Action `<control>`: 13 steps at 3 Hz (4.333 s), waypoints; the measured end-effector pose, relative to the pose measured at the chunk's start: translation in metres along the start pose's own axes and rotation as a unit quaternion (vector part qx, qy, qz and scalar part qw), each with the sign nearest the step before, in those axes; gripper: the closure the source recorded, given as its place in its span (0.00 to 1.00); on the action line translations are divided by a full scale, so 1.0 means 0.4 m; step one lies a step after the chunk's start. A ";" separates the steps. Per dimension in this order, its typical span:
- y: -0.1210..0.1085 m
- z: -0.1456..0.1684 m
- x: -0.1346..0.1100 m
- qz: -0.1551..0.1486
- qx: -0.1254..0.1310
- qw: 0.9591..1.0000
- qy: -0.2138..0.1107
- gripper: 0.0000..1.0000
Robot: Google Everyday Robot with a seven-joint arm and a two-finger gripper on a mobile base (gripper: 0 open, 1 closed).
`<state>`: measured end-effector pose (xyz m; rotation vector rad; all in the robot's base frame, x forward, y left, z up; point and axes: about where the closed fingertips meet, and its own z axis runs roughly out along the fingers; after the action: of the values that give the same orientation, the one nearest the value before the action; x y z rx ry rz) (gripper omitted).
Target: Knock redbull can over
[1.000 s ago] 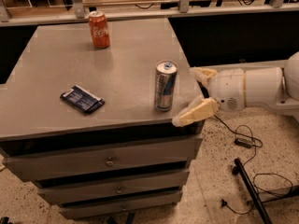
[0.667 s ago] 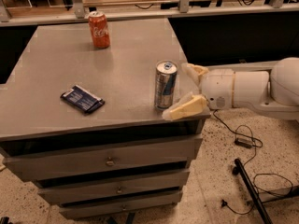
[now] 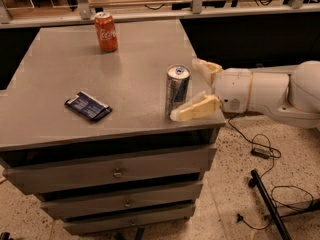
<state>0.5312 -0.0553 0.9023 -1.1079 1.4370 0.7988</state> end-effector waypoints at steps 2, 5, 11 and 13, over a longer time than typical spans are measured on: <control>0.005 0.009 -0.005 -0.002 -0.004 1.000 0.000 0.33; -0.058 0.091 -0.032 -0.013 -0.035 0.996 0.082 1.00; -0.109 0.586 0.082 -0.251 -0.198 0.808 0.496 0.46; -0.139 0.579 0.087 -0.241 -0.193 0.792 0.526 0.01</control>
Offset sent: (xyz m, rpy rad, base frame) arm 0.0000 0.0001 0.0000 0.0000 0.0000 0.0002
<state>0.6653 0.1327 0.8338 -2.3566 1.7408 0.0192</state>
